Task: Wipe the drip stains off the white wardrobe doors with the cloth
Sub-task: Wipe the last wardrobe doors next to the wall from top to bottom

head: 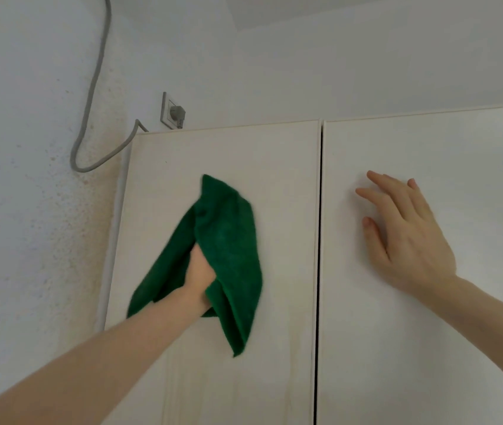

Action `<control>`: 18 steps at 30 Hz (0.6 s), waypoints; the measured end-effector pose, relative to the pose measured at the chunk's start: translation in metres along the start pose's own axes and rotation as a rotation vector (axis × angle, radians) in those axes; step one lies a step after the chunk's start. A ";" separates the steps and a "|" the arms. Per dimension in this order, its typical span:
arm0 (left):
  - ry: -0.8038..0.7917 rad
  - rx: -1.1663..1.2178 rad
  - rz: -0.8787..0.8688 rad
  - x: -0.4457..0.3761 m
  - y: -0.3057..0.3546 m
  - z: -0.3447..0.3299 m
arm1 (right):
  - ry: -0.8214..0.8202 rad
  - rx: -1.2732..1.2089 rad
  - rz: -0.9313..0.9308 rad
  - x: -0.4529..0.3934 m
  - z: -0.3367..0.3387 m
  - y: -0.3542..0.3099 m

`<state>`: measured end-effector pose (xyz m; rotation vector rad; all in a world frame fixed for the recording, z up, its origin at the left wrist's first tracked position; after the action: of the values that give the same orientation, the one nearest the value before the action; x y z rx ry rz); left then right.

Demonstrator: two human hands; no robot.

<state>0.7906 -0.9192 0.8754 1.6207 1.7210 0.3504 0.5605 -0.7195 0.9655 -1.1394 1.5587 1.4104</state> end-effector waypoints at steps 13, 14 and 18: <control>-0.245 -0.312 0.032 0.060 -0.022 -0.096 | -0.013 -0.008 -0.026 0.001 0.006 0.001; -0.230 -0.261 0.009 0.053 -0.013 -0.091 | -0.013 -0.007 -0.025 0.001 0.006 0.000; -0.156 -0.063 -0.150 0.030 0.039 -0.064 | -0.007 -0.007 -0.017 0.000 0.006 0.001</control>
<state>0.7786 -0.8666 0.9353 1.4257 1.6841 0.1980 0.5597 -0.7136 0.9650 -1.1484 1.5372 1.4079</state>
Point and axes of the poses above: each hand's wrist, its own x-axis away from the middle knuckle, its own z-axis out of the back of the hand, y = z × x, the point moved 9 cm from there along -x, towards the middle knuckle, and after that the axes turned 12 degrees about y, right-handed, at the moved point
